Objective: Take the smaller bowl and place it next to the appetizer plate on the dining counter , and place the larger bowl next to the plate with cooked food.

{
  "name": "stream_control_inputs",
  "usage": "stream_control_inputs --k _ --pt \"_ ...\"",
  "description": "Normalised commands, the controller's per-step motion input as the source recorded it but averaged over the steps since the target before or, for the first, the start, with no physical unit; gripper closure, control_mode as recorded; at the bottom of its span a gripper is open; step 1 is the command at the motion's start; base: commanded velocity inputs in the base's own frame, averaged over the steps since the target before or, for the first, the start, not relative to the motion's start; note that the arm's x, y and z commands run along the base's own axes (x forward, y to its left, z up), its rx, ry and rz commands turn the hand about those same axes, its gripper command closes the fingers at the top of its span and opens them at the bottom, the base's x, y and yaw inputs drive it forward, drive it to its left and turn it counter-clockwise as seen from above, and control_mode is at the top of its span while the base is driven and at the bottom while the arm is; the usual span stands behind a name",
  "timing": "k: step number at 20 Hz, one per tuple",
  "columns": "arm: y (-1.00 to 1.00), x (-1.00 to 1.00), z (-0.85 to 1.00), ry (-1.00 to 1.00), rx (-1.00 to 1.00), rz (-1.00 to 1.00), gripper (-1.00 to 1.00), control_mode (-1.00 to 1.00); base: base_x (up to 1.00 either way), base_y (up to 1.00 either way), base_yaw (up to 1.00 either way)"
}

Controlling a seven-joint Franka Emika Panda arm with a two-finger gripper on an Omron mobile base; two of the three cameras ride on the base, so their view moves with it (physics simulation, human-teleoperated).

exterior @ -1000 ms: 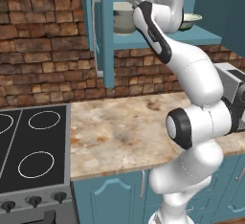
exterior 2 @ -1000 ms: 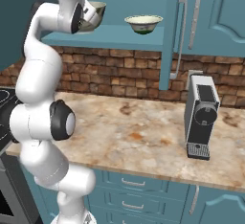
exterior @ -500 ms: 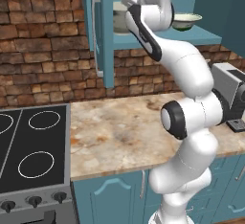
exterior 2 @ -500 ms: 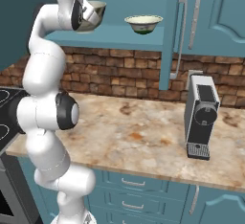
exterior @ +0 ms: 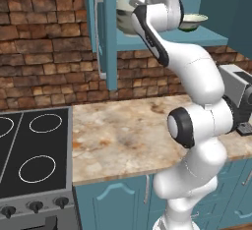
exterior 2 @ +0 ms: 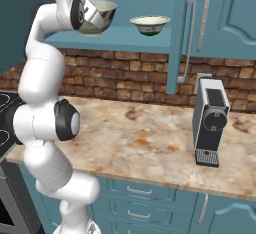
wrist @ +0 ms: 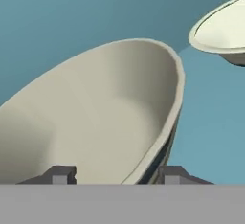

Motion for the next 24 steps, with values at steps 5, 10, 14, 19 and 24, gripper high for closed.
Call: stream_control_inputs --k 5,10,14,19,24 --pt "-0.41 -0.90 0.01 -0.03 0.00 -0.06 1.00 -1.00 0.00 0.00 0.00" --pt "-0.33 -1.00 -0.02 -0.02 0.01 0.00 1.00 -1.00 0.00 0.00 0.00" --pt "-0.19 -1.00 -0.19 0.09 0.01 0.01 1.00 -1.00 0.00 0.00 0.00" --pt "-0.10 -1.00 -0.01 0.05 0.03 0.08 1.00 -1.00 0.00 0.00 0.00" --pt "0.00 -0.80 -0.52 0.15 0.00 0.06 1.00 -1.00 0.00 0.00 0.00"
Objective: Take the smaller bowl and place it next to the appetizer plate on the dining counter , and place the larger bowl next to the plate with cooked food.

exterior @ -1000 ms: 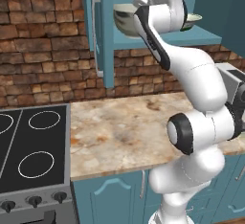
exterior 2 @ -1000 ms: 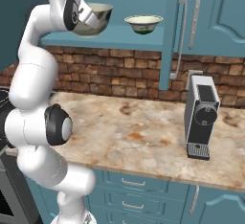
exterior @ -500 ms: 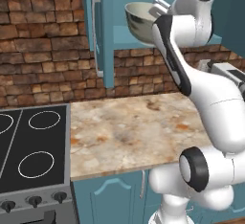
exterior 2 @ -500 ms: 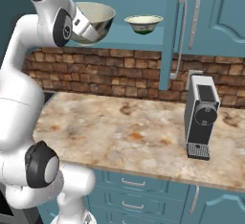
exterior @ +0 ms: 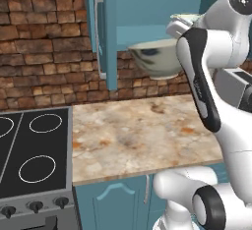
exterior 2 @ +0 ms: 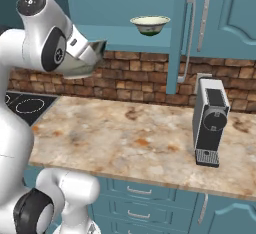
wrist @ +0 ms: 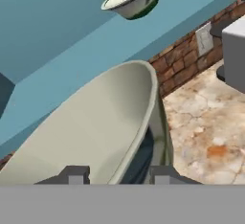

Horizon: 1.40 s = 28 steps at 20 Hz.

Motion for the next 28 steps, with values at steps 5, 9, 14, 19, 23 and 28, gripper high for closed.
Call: stream_control_inputs --k 5,9,14,19,23,28 --pt "0.00 -0.08 -0.88 0.13 -0.03 0.00 1.00 -1.00 0.00 0.00 0.00" --pt "-0.03 -0.45 -0.31 -0.02 0.00 0.00 1.00 -1.00 0.00 0.00 0.00" --pt "0.00 0.00 0.00 0.00 0.00 0.00 1.00 1.00 -0.91 -0.04 0.01" --pt "0.00 0.00 0.00 0.00 0.00 0.00 1.00 1.00 -0.68 -0.03 0.23" --pt "0.00 0.00 0.00 0.00 0.00 0.00 1.00 1.00 -0.39 0.00 0.44" --pt "0.00 0.00 0.00 0.00 0.00 0.00 1.00 1.00 -0.25 0.04 0.53"
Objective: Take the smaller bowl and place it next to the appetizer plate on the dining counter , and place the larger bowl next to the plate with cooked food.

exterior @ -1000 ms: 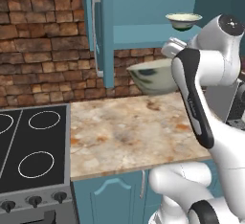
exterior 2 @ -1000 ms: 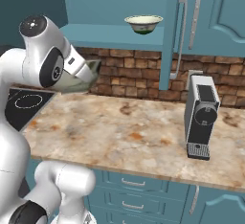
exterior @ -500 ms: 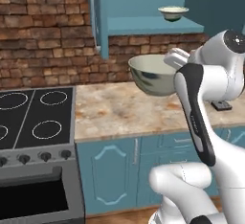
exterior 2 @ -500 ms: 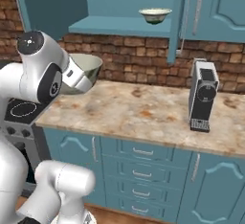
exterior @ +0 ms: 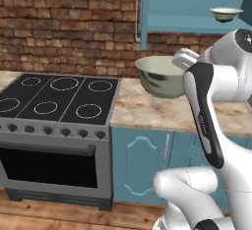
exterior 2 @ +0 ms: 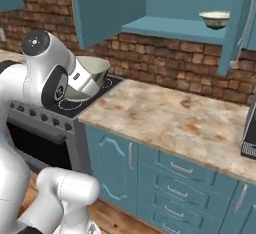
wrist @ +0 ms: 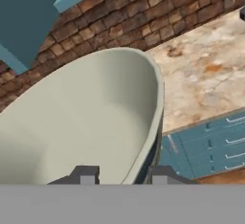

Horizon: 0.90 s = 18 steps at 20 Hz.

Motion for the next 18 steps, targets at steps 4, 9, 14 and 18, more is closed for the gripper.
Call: stream_control_inputs --k 4,9,14,18 --pt "0.00 0.00 0.00 0.00 0.00 0.00 1.00 1.00 -0.18 0.30 0.59" --pt "0.00 0.00 0.00 0.00 0.00 0.00 1.00 1.00 -0.12 0.32 0.63" --pt "0.00 0.00 0.00 0.00 0.00 0.00 1.00 1.00 -0.22 0.30 0.65" --pt "0.00 0.00 0.00 0.00 0.00 0.00 1.00 1.00 -0.21 0.21 0.59"
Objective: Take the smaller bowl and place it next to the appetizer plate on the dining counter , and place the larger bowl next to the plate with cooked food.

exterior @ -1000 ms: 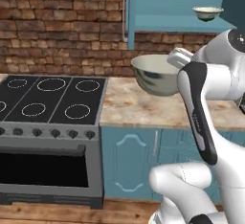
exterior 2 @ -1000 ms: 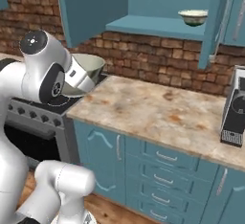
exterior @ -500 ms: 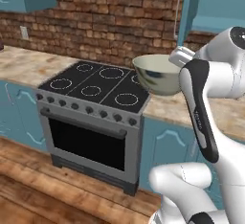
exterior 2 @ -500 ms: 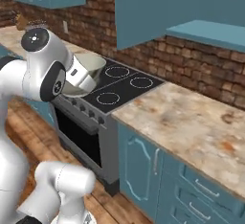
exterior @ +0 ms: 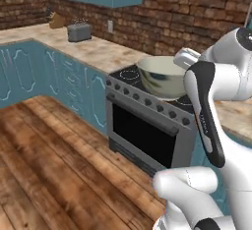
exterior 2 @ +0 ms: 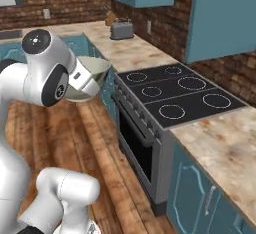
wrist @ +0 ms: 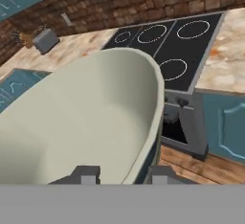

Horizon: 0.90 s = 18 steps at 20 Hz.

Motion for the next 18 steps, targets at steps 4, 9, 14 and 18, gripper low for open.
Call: stream_control_inputs --k 4,9,14,18 --pt "0.00 0.00 0.00 0.00 0.00 0.00 1.00 1.00 0.03 0.07 0.49" --pt "0.00 0.00 0.00 0.00 0.00 0.00 1.00 1.00 -0.17 0.00 0.44" --pt "0.00 0.00 0.00 0.00 0.00 0.00 1.00 1.00 -0.24 0.00 0.41" --pt "0.00 0.00 0.00 0.00 0.00 0.00 1.00 1.00 -0.38 0.00 0.41"
